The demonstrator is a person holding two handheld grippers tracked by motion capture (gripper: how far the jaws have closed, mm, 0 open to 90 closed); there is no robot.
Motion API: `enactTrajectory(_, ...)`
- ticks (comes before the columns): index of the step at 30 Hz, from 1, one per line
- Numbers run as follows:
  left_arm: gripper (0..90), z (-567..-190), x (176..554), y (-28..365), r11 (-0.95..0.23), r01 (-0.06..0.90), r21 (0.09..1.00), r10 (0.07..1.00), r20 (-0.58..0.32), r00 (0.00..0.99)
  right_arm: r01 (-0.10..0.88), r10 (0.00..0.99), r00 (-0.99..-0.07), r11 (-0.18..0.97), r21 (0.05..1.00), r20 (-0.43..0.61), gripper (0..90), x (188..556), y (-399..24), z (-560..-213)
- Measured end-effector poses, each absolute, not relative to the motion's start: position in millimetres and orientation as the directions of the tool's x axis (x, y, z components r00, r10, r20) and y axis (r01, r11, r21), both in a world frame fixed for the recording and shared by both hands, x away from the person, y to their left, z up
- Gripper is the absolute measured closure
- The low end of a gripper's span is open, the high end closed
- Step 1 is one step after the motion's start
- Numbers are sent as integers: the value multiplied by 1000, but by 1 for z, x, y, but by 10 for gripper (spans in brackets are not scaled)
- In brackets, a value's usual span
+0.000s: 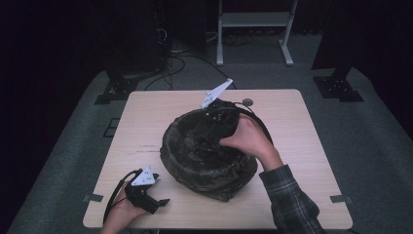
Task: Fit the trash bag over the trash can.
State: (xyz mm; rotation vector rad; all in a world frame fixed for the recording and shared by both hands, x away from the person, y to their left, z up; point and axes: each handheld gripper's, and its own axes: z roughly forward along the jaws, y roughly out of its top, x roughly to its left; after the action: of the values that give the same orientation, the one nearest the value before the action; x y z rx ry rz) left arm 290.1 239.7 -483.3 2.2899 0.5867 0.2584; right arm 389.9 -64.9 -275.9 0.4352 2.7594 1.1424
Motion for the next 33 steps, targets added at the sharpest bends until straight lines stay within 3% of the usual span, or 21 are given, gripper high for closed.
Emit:
enactTrajectory(20,0,-483,290,240,-611,343,714,496,8,868,250,406,-914,562,789,1,94,357,-156,-276)
enactTrajectory(33,0,-483,290,240,-613,343,712,495,8,869,269,451,-893,513,815,11,94,326,-202,-297)
